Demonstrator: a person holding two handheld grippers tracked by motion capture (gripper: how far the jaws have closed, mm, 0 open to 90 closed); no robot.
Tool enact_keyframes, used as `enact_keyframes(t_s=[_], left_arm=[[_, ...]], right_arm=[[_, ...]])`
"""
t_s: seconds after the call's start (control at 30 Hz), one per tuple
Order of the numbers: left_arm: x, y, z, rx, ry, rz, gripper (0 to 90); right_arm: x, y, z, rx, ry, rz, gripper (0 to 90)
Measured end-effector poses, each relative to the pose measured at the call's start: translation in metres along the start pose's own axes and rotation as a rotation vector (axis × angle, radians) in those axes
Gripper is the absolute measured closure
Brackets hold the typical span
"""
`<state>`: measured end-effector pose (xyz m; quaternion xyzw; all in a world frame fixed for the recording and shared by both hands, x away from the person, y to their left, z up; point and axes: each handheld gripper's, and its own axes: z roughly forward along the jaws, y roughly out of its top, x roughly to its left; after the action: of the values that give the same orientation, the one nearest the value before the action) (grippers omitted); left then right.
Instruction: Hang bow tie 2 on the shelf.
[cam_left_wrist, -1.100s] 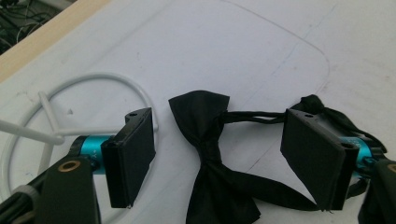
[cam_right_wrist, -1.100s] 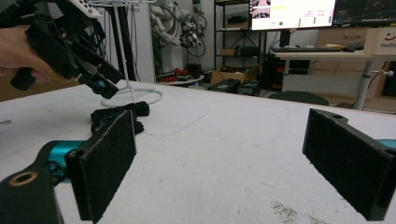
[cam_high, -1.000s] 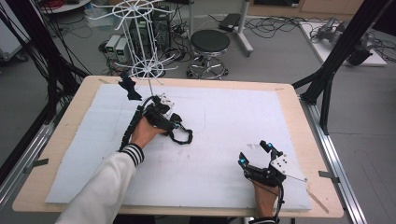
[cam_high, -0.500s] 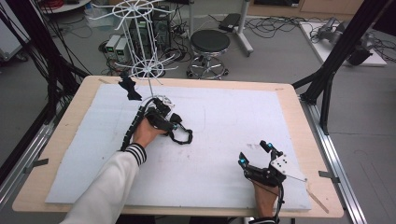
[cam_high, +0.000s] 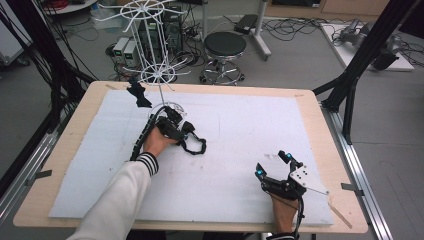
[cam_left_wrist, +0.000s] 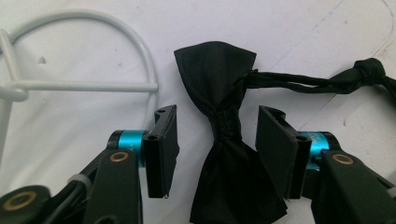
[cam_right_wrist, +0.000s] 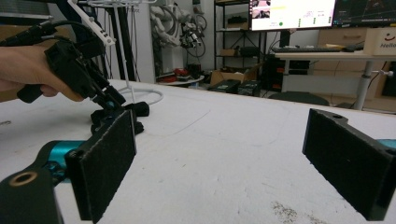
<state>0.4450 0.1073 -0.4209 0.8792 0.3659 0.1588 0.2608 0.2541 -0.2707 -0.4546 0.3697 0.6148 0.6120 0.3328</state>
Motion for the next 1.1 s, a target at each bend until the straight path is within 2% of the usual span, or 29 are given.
enact_keyframes(t_s=[0.13,0.3,0.43,0.5,0.6,0.67,0.8,1.1], left_arm=[[-0.001,0.000,0.001,0.005,-0.005,-0.001,58.1],[-0.001,0.000,0.003,0.005,-0.023,-0.010,62.2],[-0.003,0.001,0.003,0.005,-0.024,0.000,72.0],[-0.005,0.001,0.004,-0.004,-0.020,-0.018,74.7],[-0.005,0.001,0.003,-0.007,-0.027,-0.029,75.6],[-0.005,0.001,0.002,-0.008,-0.027,-0.019,75.9],[-0.008,0.003,-0.002,-0.045,-0.027,-0.016,76.1],[-0.010,0.003,-0.011,-0.073,-0.027,0.001,76.3]], right_arm=[[0.000,0.000,0.000,0.000,-0.001,0.002,9.0],[0.000,0.000,0.000,0.000,0.000,0.001,9.0],[0.000,0.000,0.000,0.000,0.001,0.001,9.0],[0.000,0.000,0.000,-0.001,0.000,0.000,9.0],[0.000,0.000,0.000,-0.001,0.000,0.004,9.0],[0.000,0.000,0.000,0.000,-0.002,0.007,9.0],[0.000,0.000,0.000,0.002,-0.002,0.009,9.0],[0.000,0.000,0.000,0.001,-0.001,0.007,9.0]])
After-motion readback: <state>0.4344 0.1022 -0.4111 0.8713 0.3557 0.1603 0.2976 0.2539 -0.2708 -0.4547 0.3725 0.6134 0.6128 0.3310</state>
